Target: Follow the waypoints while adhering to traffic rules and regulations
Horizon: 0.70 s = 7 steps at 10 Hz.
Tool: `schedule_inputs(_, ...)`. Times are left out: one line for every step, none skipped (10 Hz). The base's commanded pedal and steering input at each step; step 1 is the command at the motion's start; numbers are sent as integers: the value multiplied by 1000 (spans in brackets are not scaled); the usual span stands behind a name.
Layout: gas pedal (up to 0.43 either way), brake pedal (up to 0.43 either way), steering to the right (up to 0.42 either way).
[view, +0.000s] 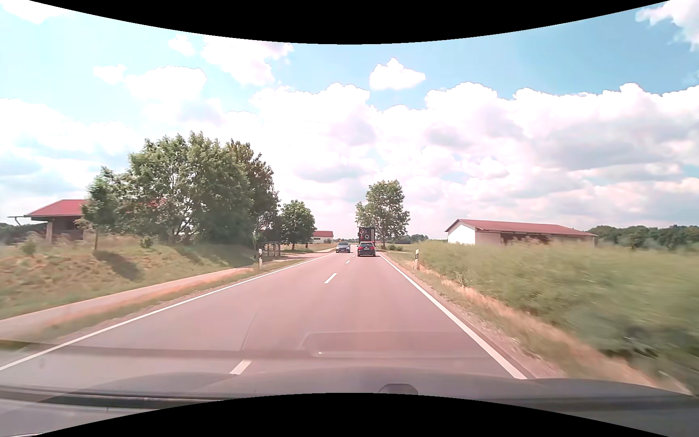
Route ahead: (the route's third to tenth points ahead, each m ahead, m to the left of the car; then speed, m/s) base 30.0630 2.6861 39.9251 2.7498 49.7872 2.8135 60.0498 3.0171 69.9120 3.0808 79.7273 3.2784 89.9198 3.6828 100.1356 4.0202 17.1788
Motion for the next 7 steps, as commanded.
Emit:
schedule_inputs(177, 0, 2)
schedule_inputs(209, 0, 2)
schedule_inputs(209, 0, 2)
schedule_inputs(209, 0, 2)
schedule_inputs(209, 0, 2)
schedule_inputs(209, 0, 1)
schedule_inputs(209, 0, 1)
